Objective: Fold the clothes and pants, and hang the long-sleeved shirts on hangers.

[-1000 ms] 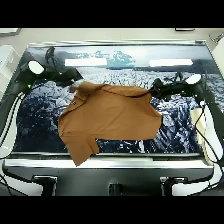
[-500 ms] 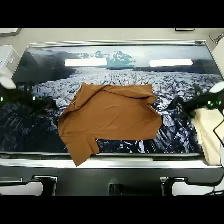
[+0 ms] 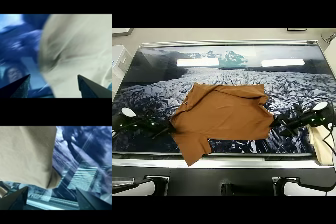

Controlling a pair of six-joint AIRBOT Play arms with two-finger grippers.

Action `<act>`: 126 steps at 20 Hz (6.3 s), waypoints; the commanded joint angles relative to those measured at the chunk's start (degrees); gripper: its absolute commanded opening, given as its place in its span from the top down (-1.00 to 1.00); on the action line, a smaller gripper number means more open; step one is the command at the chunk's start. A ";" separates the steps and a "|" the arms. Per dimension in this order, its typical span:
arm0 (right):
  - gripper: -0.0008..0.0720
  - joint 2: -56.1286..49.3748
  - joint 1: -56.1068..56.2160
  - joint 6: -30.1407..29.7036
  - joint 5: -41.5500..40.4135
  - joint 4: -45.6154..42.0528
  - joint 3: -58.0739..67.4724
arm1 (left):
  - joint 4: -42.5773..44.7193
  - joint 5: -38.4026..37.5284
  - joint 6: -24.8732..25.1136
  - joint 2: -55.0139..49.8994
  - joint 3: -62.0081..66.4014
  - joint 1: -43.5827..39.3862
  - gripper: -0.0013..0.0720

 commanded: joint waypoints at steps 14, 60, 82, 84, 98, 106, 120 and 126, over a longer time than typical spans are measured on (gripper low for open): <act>0.88 0.15 15.65 4.74 -14.58 2.84 -2.47 | -3.76 8.20 -1.95 3.85 -0.48 -4.70 0.90; -0.67 -11.91 7.45 10.47 -14.60 8.04 29.68 | -8.57 16.76 -8.92 -4.15 20.28 -0.31 -0.98; -0.68 -0.74 -4.68 4.20 4.85 -10.73 8.94 | -4.70 5.25 3.34 -4.04 -1.36 2.67 0.69; -0.68 -0.74 -4.66 3.74 3.82 -10.69 7.34 | -4.68 5.11 3.56 -3.69 -1.36 2.78 0.90; 0.18 -4.50 5.81 1.51 -12.00 -0.22 0.85 | -4.68 4.24 3.37 0.26 -0.74 2.78 0.90; 0.88 5.86 5.62 -5.07 -7.80 -0.79 22.18 | -4.72 2.97 3.37 8.74 21.92 2.78 0.90; 0.87 43.80 5.62 -0.98 -19.54 -21.44 59.01 | -2.21 19.23 -1.22 43.50 63.41 2.78 0.90; 0.87 43.63 5.62 2.54 -9.42 -22.36 59.04 | 1.49 11.26 -1.64 42.86 63.45 2.80 0.90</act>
